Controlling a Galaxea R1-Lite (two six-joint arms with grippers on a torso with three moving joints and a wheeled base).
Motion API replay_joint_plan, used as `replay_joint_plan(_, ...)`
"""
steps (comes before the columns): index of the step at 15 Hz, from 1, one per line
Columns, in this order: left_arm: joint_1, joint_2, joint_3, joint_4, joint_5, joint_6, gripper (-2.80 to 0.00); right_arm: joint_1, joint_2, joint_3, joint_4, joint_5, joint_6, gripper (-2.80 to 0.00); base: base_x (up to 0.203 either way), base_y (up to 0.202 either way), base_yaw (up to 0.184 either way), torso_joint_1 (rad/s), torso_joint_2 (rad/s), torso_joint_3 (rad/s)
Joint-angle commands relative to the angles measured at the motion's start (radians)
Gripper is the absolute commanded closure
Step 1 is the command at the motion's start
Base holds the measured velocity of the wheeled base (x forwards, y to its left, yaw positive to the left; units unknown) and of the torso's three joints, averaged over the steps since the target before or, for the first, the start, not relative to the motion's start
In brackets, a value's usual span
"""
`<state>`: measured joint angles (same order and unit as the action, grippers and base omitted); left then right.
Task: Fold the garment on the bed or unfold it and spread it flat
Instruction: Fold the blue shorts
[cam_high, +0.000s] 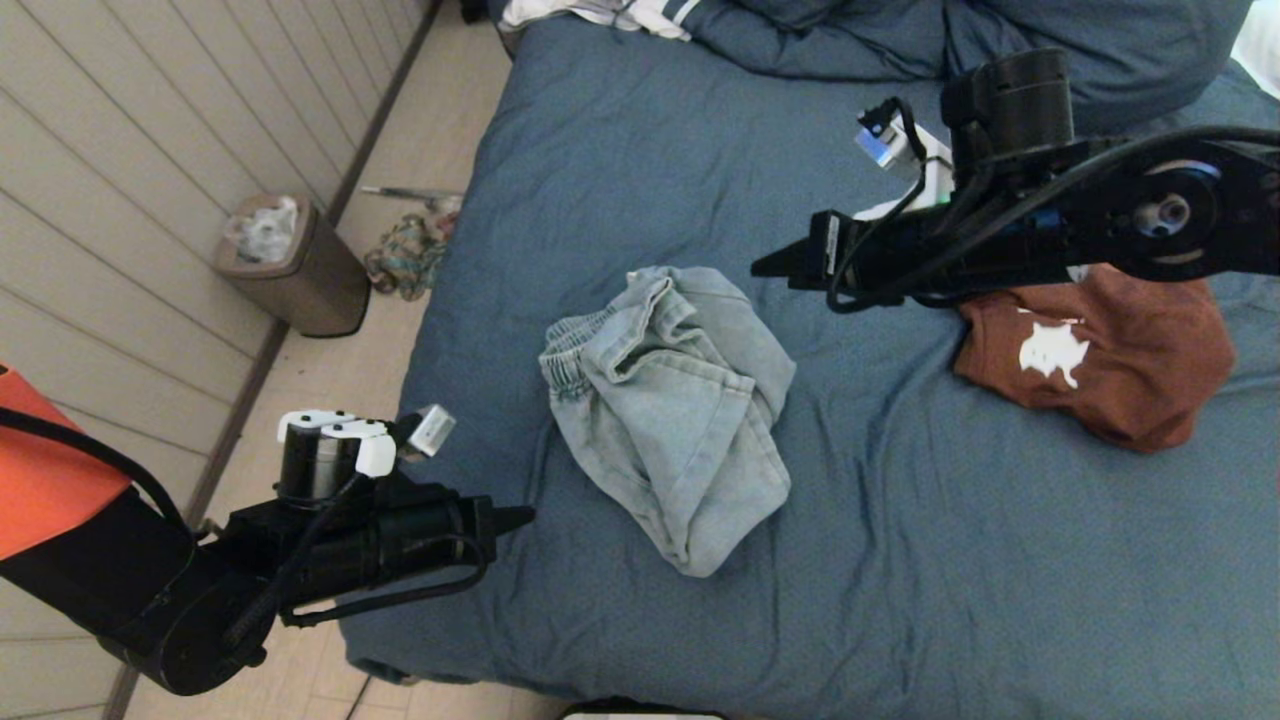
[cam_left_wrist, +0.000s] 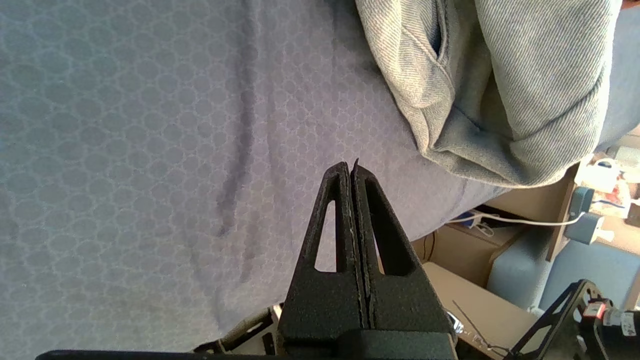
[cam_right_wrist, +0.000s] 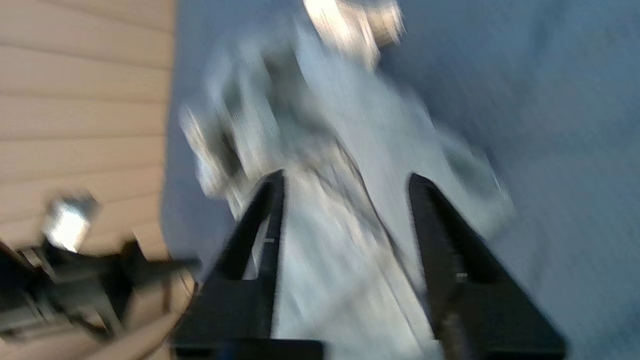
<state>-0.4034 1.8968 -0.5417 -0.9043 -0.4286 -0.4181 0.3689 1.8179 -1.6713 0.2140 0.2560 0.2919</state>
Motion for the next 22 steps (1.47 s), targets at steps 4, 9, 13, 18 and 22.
replay_joint_plan(4,-0.008,0.002,0.005,-0.005,-0.001,-0.001,0.00,-0.029,-0.092,0.276,0.164,-0.068,-0.109,0.00,0.000,0.000,0.000,0.000,0.00,0.000)
replay_joint_plan(9,-0.008,0.002,0.006,-0.007,-0.002,-0.001,0.00,0.022,-0.052,0.321,0.164,-0.099,-0.107,0.00,0.000,0.000,0.000,0.000,0.00,0.000)
replay_joint_plan(13,-0.015,0.002,0.020,-0.038,0.001,0.002,0.00,0.074,0.075,0.243,0.108,-0.146,-0.108,0.00,0.000,0.000,0.000,0.000,0.00,0.000)
replay_joint_plan(18,-0.015,0.004,0.022,-0.050,0.002,0.004,0.00,0.108,0.166,0.121,0.102,-0.254,-0.103,0.00,0.000,0.000,0.000,0.000,0.00,0.000)
replay_joint_plan(22,-0.014,0.004,0.022,-0.050,0.002,0.004,0.00,0.101,0.184,0.060,0.104,-0.261,-0.073,0.00,0.000,0.000,0.000,0.000,0.00,0.000)
